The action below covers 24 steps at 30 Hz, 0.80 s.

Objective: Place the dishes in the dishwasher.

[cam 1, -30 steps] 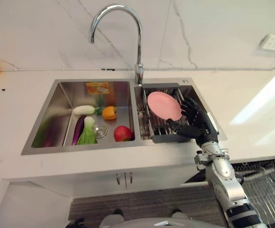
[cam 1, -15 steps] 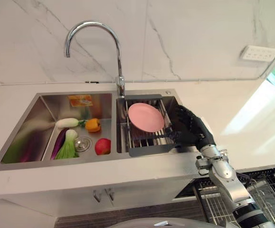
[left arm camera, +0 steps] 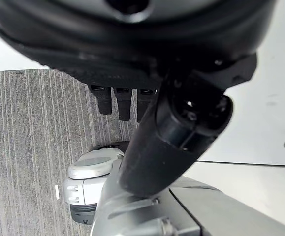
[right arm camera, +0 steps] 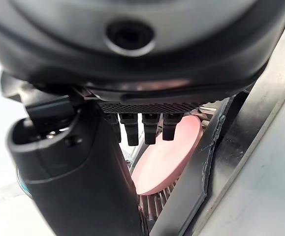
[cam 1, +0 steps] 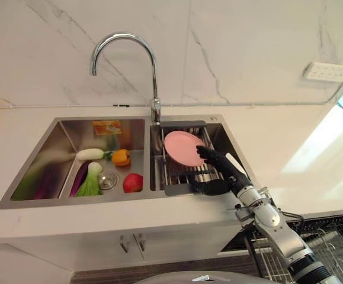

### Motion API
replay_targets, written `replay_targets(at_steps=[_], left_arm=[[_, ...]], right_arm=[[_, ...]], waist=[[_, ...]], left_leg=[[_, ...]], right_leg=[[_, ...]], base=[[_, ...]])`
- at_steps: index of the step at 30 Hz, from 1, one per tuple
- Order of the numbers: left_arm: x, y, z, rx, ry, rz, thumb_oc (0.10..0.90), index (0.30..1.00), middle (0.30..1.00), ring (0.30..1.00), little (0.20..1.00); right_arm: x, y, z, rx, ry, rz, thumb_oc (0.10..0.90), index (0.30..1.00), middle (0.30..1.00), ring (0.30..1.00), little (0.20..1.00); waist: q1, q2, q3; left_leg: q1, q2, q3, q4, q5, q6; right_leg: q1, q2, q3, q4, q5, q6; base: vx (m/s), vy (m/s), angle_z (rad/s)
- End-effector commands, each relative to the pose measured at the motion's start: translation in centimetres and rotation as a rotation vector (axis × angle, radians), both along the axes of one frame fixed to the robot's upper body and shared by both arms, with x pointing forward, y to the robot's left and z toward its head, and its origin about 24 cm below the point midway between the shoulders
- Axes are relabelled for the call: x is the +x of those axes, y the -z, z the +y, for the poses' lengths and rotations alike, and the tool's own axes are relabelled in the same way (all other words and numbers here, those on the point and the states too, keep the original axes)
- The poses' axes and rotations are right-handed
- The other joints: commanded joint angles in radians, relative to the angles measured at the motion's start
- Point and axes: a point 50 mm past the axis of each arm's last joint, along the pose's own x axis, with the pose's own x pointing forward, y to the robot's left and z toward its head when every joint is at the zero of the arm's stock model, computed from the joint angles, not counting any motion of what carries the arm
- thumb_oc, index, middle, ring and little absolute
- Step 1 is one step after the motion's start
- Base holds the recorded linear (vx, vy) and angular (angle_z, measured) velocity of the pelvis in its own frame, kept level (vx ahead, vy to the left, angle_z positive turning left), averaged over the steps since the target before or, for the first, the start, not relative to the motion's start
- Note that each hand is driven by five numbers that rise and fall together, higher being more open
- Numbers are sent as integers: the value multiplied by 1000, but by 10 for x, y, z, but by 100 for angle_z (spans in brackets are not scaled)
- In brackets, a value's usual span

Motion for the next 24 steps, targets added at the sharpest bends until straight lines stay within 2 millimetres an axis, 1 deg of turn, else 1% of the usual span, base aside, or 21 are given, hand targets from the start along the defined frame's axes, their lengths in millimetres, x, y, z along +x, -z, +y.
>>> replay_targets(at_steps=[1, 3, 6, 8, 10, 11, 14, 16, 19, 22, 24], left_arm=[[23, 5, -23, -65, 143, -19, 800, 900, 900, 900, 900], [23, 5, -23, -64, 145, -15, 800, 900, 900, 900, 900], [26, 5, -23, -53, 150, -17, 800, 900, 900, 900, 900], [26, 5, -23, -53, 150, -17, 800, 900, 900, 900, 900], [27, 5, -23, -47, 156, -16, 800, 900, 900, 900, 900], [27, 5, -23, -47, 156, -16, 800, 900, 900, 900, 900], [29, 5, -23, -40, 165, -20, 800, 900, 900, 900, 900], [30, 5, -23, -38, 167, -23, 800, 900, 900, 900, 900], [32, 4, -21, -29, 168, -27, 800, 900, 900, 900, 900], [31, 4, -21, -27, 171, -20, 800, 900, 900, 900, 900], [32, 4, -21, -26, 171, -21, 800, 900, 900, 900, 900]], right_arm=[[39, -77, 16, -96, -61, -395, 800, 900, 900, 900, 900], [42, -78, 17, -121, -53, -406, 800, 900, 900, 900, 900], [51, -79, 26, -142, -33, -412, 800, 900, 900, 900, 900], [51, -79, 26, -142, -34, -412, 800, 900, 900, 900, 900], [57, -77, 34, -138, -21, -402, 800, 900, 900, 900, 900], [57, -77, 34, -138, -21, -402, 800, 900, 900, 900, 900], [63, -78, 44, -146, -25, -402, 800, 900, 900, 900, 900], [65, -78, 46, -150, -31, -398, 800, 900, 900, 900, 900], [70, -72, 54, -178, -48, -362, 800, 900, 900, 900, 900], [71, -61, 54, -209, -37, -309, 800, 900, 900, 900, 900], [71, -58, 53, -223, -32, -301, 800, 900, 900, 900, 900]], waist=[[15, 13, 21], [15, 13, 22], [22, 10, 27], [22, 10, 27], [29, 7, 30], [29, 7, 30], [40, 1, 34], [42, 0, 35], [51, -6, 38], [51, -10, 41], [51, -10, 42]], left_leg=[[-25, -45, 11, 10, -55, 78], [-25, -45, 10, 10, -55, 78], [-28, -48, 7, 10, -54, 81], [-28, -48, 6, 10, -54, 81], [-33, -50, 3, 10, -54, 81], [-33, -50, 3, 10, -54, 81], [-35, -52, -4, 10, -54, 83], [-36, -52, -5, 10, -54, 83], [-38, -53, -8, 10, -55, 84], [-37, -53, -9, 10, -56, 84], [-37, -53, -9, 10, -58, 84]], right_leg=[[27, -100, -18, 19, -89, 68], [27, -101, -18, 20, -89, 68], [24, -102, -18, 21, -87, 66], [25, -102, -18, 21, -87, 66], [25, -103, -20, 22, -87, 65], [25, -103, -20, 22, -87, 65], [25, -104, -23, 23, -85, 65], [25, -104, -24, 22, -85, 65], [24, -104, -25, 21, -84, 66], [25, -104, -26, 22, -85, 66], [25, -104, -26, 22, -85, 66]], base=[[-11, 13, 6], [-4, 7, 2], [0, 0, 0], [0, 0, 0], [0, 0, 0], [0, 5, 5], [5, 7, 6], [-2, 4, 5], [-3, 0, 3], [0, 0, 0], [0, 0, 0]])
